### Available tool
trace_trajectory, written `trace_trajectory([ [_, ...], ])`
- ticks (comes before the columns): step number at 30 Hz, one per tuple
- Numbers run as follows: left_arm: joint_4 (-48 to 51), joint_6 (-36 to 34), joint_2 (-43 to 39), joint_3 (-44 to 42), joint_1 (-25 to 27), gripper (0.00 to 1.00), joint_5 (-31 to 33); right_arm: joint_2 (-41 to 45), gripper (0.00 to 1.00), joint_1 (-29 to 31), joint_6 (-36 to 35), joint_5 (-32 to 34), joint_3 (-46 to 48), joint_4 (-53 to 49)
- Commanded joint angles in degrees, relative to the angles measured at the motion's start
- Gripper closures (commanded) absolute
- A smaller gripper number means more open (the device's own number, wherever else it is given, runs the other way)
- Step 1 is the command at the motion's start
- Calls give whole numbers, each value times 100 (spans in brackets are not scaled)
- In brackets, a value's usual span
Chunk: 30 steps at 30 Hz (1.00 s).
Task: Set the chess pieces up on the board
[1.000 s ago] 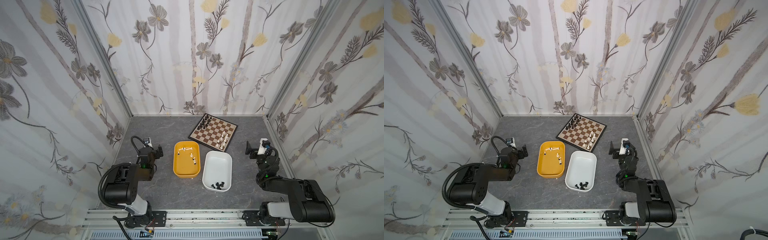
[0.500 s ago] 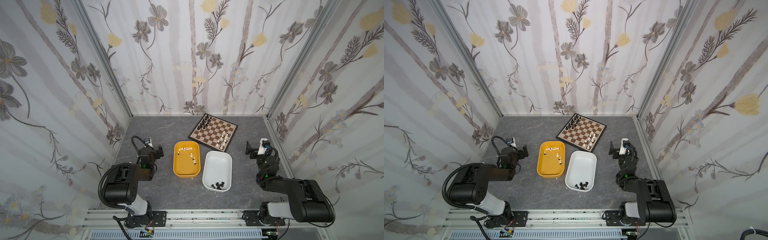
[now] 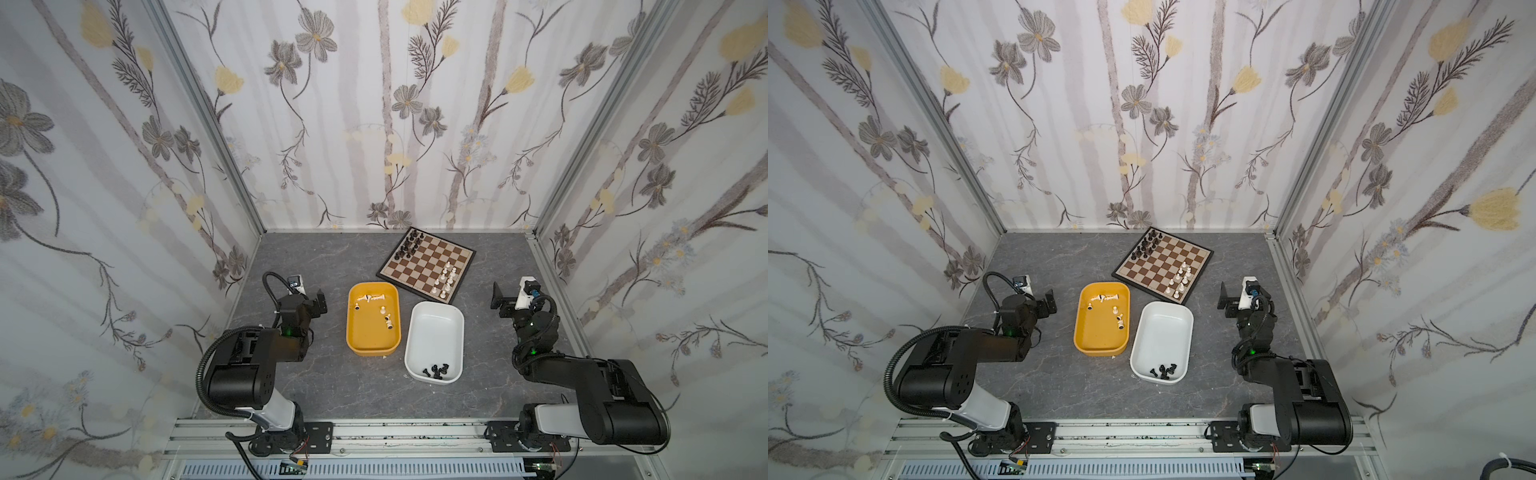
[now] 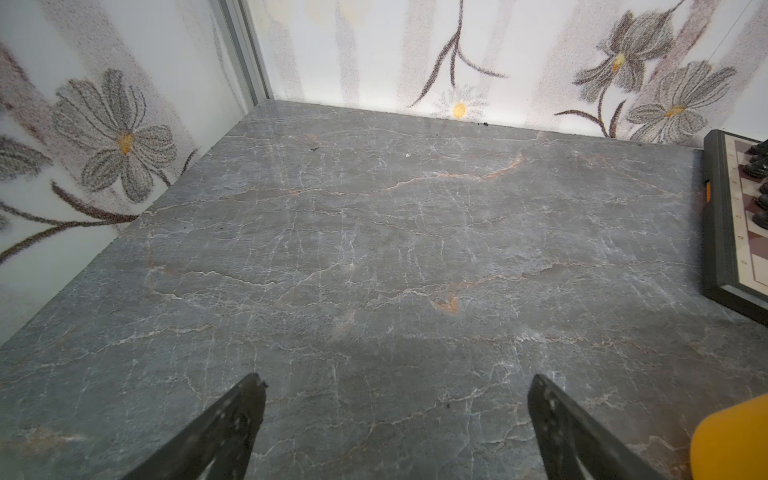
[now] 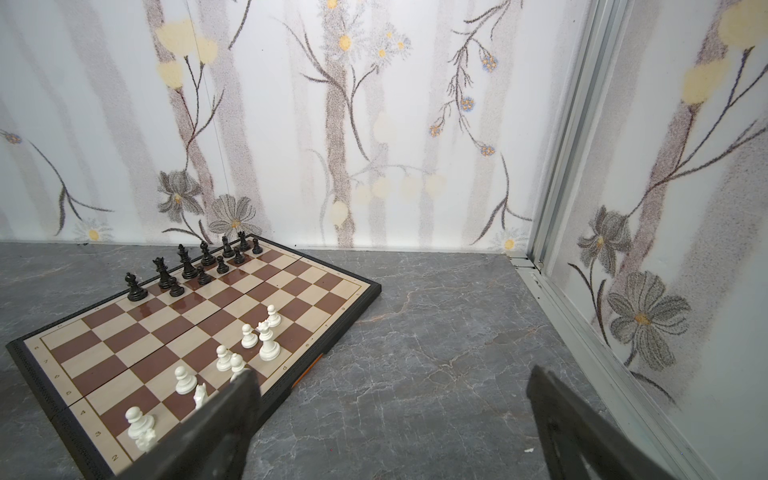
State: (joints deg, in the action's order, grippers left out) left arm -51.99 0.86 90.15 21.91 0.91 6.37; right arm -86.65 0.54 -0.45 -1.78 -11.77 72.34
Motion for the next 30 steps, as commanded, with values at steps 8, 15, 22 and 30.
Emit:
trace_trajectory([
  [8,-22,50,-14,54,-21,0,-67,15,0,-53,201,297,26,295],
  [15,2648,658,-1468,1113,67,0,1192,1617,0,373,330,1946,-1267,-3302],
  [22,6049,2342,-2457,2672,426,0,119,2288,0,-9,2898,710,-2090,-4901],
  [30,7739,2765,-2323,3310,2152,0,-922,2224,8,1784,3006,592,-2833,-7502],
])
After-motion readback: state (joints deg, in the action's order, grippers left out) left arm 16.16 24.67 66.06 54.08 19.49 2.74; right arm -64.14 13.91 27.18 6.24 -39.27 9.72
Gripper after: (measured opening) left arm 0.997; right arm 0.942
